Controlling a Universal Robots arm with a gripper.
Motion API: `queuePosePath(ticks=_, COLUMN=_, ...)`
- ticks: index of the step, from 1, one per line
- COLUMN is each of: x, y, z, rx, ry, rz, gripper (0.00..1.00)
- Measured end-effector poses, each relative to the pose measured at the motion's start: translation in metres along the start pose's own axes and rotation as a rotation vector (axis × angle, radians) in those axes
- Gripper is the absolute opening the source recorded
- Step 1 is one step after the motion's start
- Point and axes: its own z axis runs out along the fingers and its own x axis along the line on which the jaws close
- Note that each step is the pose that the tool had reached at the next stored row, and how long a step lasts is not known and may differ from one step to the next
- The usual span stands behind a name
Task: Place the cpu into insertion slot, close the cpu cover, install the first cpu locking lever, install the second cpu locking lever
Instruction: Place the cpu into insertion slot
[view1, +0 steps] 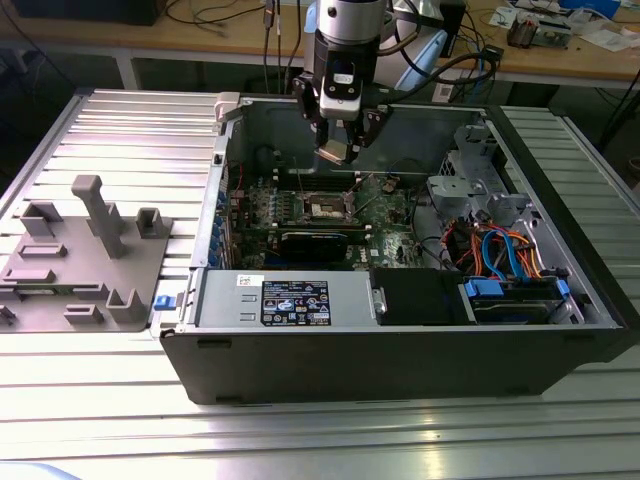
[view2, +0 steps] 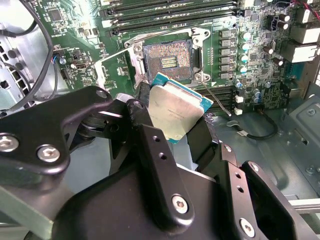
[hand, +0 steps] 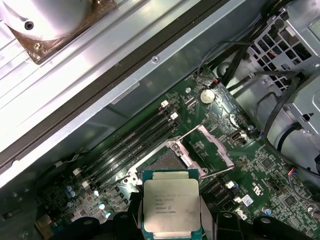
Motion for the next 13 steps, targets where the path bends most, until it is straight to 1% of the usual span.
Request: queuePosePath(ticks=13, x=0.0, y=0.0, z=0.0001, rx=-0.0002, ry=-0.001, rz=0.014, gripper=0.54)
